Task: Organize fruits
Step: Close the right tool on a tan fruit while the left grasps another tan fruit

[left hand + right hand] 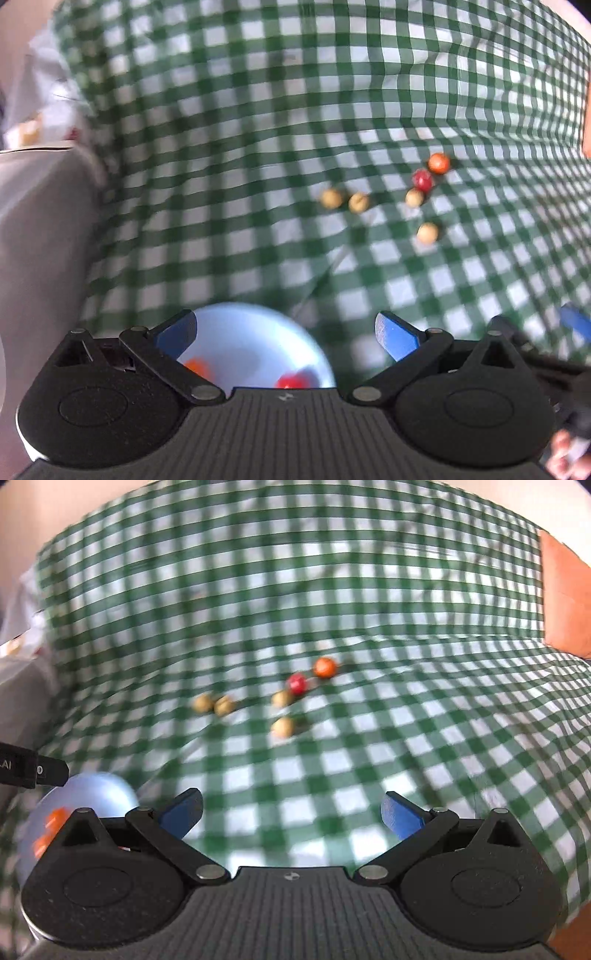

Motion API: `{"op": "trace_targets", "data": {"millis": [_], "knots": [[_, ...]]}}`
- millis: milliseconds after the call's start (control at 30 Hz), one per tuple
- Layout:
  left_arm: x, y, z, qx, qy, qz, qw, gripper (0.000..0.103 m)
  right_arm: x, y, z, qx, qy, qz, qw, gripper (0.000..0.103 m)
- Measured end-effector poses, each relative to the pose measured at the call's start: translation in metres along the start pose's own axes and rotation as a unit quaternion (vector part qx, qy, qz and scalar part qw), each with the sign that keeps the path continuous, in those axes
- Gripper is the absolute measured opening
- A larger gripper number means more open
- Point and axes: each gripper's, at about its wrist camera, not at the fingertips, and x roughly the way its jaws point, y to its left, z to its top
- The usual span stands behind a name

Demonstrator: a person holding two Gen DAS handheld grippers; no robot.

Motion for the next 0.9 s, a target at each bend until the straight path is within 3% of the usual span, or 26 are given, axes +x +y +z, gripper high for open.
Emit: {"op": "trace_targets", "data": {"millis": [200,400,433,467,500,533,567,733,900], "knots": [[0.082,-0.023,0.055,-0.026,0.008,0.015,0.9995,0.103,0.104,-0.013,0.019,0.01,0.004,-0.009,1.0,0.102],[0.14,-0.024,0.075,-0.046,0.016,0.017,0.9987,0.103,0.188,-0.002,0.03,-0.024,0.015,0.002,1.0,0.097],[0.148,-0.026,0.077,-0.05,0.017,0.014,0.9985,0.103,0.193,0.002,0.029,-0.031,0.013,0.004,0.999,0.087],[0.154,-0.027,0.078,-0.054,0.016,0.01,0.9984,0.103,0.199,0.004,0.029,-0.039,0.011,0.007,0.999,0.068],[0.16,-0.029,0.079,-0.058,0.015,0.007,0.9982,0.103,0.2,0.007,0.027,-0.05,-0.002,0.005,0.999,0.065],[0.165,-0.031,0.081,-0.062,0.013,0.005,0.998,0.103,0.199,0.009,0.025,-0.06,-0.013,0.01,0.998,0.041],[0.169,-0.034,0.083,-0.069,0.01,0.001,0.9976,0.103,0.198,0.009,0.024,-0.066,-0.02,0.018,0.997,0.028],[0.189,-0.048,0.093,-0.12,0.022,-0.013,0.9924,0.097,0.197,-0.007,0.024,-0.052,-0.024,0.002,0.998,0.028],[0.207,-0.057,0.103,-0.135,0.033,0.008,0.9903,0.086,0.196,-0.016,0.023,-0.034,-0.029,0.013,0.999,0.029]]}}
